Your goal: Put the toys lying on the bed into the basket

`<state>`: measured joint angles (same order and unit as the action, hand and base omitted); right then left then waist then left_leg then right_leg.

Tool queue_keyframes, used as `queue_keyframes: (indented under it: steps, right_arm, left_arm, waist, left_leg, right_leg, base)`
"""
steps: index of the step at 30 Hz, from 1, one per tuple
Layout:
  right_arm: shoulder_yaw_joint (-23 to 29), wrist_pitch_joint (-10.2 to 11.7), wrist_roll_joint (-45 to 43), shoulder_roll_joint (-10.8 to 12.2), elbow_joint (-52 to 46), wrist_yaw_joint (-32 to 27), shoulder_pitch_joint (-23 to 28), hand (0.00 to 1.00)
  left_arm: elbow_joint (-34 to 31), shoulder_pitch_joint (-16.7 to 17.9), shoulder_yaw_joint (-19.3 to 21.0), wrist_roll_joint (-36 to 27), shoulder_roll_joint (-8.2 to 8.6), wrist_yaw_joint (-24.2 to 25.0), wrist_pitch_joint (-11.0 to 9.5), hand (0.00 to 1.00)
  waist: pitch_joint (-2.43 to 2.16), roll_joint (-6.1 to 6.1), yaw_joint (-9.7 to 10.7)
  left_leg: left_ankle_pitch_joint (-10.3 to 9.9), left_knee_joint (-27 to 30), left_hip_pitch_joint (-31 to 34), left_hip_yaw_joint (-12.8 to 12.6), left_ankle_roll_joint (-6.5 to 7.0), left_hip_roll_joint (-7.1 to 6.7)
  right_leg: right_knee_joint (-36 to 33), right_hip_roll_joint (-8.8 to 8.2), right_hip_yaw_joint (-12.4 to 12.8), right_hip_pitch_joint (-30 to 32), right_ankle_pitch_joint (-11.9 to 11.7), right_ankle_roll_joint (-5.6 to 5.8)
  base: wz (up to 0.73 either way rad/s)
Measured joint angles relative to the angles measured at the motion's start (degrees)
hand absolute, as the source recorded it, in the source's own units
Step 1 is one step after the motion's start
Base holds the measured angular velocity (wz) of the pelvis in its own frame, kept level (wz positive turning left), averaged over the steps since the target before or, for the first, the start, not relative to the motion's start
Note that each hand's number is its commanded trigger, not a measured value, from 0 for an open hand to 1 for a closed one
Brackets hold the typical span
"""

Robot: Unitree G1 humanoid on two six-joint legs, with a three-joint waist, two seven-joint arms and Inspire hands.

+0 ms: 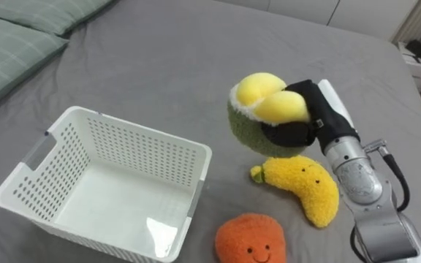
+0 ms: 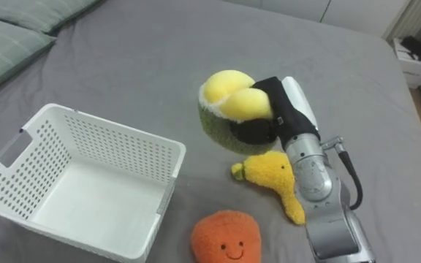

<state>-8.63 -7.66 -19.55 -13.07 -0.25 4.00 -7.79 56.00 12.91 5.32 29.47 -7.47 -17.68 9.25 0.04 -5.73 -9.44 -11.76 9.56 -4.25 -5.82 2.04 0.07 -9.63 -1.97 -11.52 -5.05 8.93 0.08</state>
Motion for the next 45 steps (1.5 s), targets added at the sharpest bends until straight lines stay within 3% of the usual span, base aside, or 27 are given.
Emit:
queue_keyframes:
  steps: [16, 21, 27, 33, 39, 40, 41, 42, 43, 45]
  right_arm:
    - [-9.99, -0.09, -0.99, 1.98, -0.09, 0.55, -5.98, 1.0]
    - [-11.01, -1.82, -1.01, 2.03, -0.09, 2.17, -6.75, 1.0]
    - [-12.53, -1.92, -3.74, 2.46, -0.06, 3.55, -7.75, 1.0]
    - [-15.47, -1.92, -7.83, 5.0, -0.03, 5.01, -8.56, 1.0]
    - [-18.28, -2.06, -8.02, 5.45, 0.43, 5.68, -8.56, 1.0]
    - [-18.33, -2.07, -8.01, 5.7, 0.7, 5.66, -8.59, 0.96]
    - [-18.43, -2.08, -8.01, 5.77, 0.97, 5.64, -8.67, 0.64]
    - [-19.18, -2.17, -8.05, 5.81, 1.94, 5.52, -9.26, 0.55]
    - [-19.54, -2.34, -8.16, 5.92, 2.47, 5.52, -9.4, 0.0]
    - [-19.65, -2.46, -8.27, 6.0, 2.71, 5.52, -9.4, 0.0]
  left_arm:
    - [-2.07, -2.52, -3.39, 0.0, -0.5, 0.5, 0.0, 0.0]
    - [-2.04, -3.44, -3.39, -0.03, -0.54, 0.5, 0.16, 0.0]
    - [-2.07, -4.5, -3.56, 0.13, -0.54, 0.45, 0.21, 0.0]
    - [-2.07, -5.02, -5.08, 1.95, -0.67, 0.44, 0.21, 0.0]
    - [-2.07, -5.89, -5.88, 2.22, -0.71, 0.44, 0.25, 0.0]
    - [-2.12, -5.91, -6.09, 2.22, -0.8, 0.45, 0.31, 0.0]
    - [-2.13, -5.91, -6.16, 2.22, -0.81, 0.46, 0.35, 0.0]
    - [-2.13, -5.91, -6.25, 2.22, -0.83, 0.57, 0.53, 0.0]
    - [-2.13, -6.08, -6.26, 2.22, -0.91, 0.81, 0.57, 0.0]
    - [-2.13, -6.3, -6.22, 2.22, -0.94, 0.98, 0.58, 0.0]
  waist:
    - [0.47, -0.61, -2.3]
    - [0.58, -0.84, -3.68]
    - [0.81, -0.99, -5.13]
    - [0.82, -0.97, -5.39]
    - [0.86, -0.93, -7.97]
    - [0.83, -0.96, -8.13]
    - [0.83, -0.96, -8.17]
    - [0.76, -1.06, -8.18]
    - [0.64, -1.27, -8.27]
    - [0.64, -1.43, -8.42]
  left_leg:
    - [0.23, 0.15, 1.28, 2.26, 0.05, -0.77]
    - [0.28, 0.1, 1.63, 2.5, 0.1, -0.83]
    - [0.31, 0.17, 1.97, 2.95, 0.12, -0.84]
    - [0.72, 0.16, 2.86, 3.58, 0.14, -0.99]
    - [0.79, 0.13, 3.4, 3.94, 0.15, -0.97]
    - [0.87, 0.16, 3.62, 4.36, 0.2, -1.11]
    - [0.9, 0.16, 3.7, 4.46, 0.22, -1.36]
    - [0.97, 0.19, 3.8, 4.61, 0.27, -1.43]
    - [1.06, 0.2, 4.02, 4.82, 0.29, -1.51]
    - [1.21, 0.26, 4.19, 5.0, 0.33, -1.63]
  right_leg:
    - [0.92, -0.25, -1.97, -0.06, -0.01, 0.02]
    - [0.98, -0.41, -2.78, 0.17, -0.03, 0.05]
    - [1.05, -0.43, -3.1, 0.29, -0.02, 0.05]
    - [1.07, -0.6, -4.01, 0.86, -0.03, 0.05]
    - [1.1, -0.75, -5.19, 1.29, -0.03, 0.05]
    - [1.11, -0.85, -6.19, 1.3, -0.03, 0.05]
    - [1.1, -0.89, -6.39, 1.34, -0.03, 0.06]
    - [1.11, -0.96, -6.65, 1.4, -0.03, 0.06]
    - [1.11, -1.04, -7.03, 1.53, -0.03, 0.07]
    - [1.11, -1.15, -7.34, 1.66, -0.03, 0.08]
  base:
    - [0.07]
    - [0.03]
    - [0.02]
    - [0.06]
    - [0.03]
    - [0.13]
    - [0.12]
    - [0.08]
    - [0.07]
    - [0.06]
